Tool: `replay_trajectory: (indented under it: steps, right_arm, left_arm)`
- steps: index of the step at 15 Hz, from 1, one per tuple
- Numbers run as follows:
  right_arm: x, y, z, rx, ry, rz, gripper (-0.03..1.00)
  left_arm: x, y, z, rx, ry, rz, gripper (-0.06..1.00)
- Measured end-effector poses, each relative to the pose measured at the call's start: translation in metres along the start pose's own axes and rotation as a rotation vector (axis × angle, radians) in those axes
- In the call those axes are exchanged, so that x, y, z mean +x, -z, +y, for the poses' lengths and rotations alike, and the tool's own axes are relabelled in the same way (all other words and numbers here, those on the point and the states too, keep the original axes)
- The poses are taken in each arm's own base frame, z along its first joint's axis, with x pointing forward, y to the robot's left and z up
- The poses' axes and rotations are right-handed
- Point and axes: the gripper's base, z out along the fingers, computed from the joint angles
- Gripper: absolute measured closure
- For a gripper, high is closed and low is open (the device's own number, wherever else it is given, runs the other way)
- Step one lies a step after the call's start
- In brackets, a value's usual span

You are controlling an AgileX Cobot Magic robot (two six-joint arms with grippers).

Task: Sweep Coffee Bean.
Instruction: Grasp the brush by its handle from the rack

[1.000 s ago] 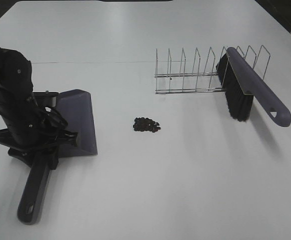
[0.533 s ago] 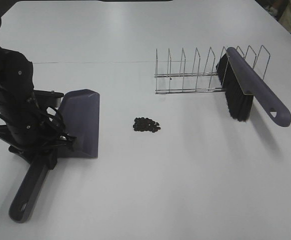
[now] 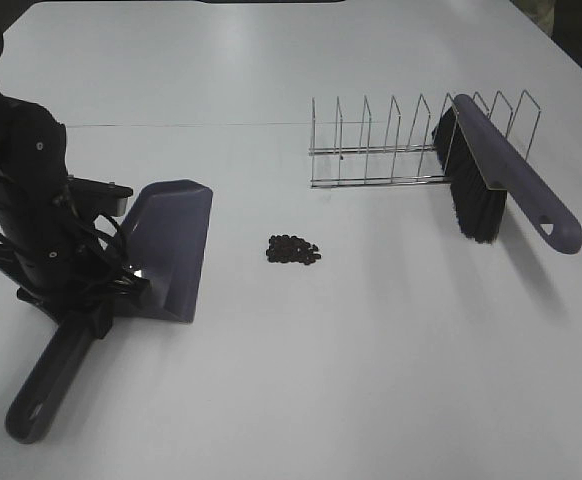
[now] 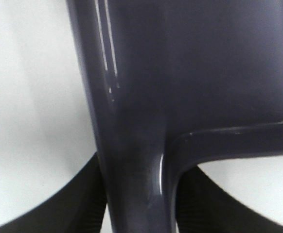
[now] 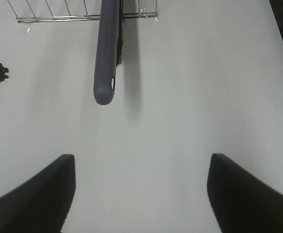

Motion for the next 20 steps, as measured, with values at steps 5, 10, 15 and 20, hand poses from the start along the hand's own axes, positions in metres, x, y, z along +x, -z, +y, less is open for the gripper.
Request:
replay_trajectory:
  steps: [5, 10, 15, 20]
  right_arm:
    - [-0.103, -0.073, 0.023, 0.028, 0.070, 0.235, 0.31]
    - [-0.156, -0.146, 0.041, 0.000, 0.182, 0.331, 0.38]
    - [-0.183, -0.217, 0.046, -0.105, 0.190, 0.393, 0.39]
    - [-0.182, -0.297, 0.033, -0.153, 0.193, 0.484, 0.39]
  left_arm:
    - [-0.001, 0.001, 0.001, -0.009, -0.039, -0.002, 0.58]
    - [-0.001, 0.001, 0.001, -0.009, -0.039, 0.000, 0.58]
    - [-0.001, 0.001, 0.001, -0.009, -0.040, 0.000, 0.58]
    - [-0.001, 0.001, 0.001, -0.009, -0.040, 0.000, 0.58]
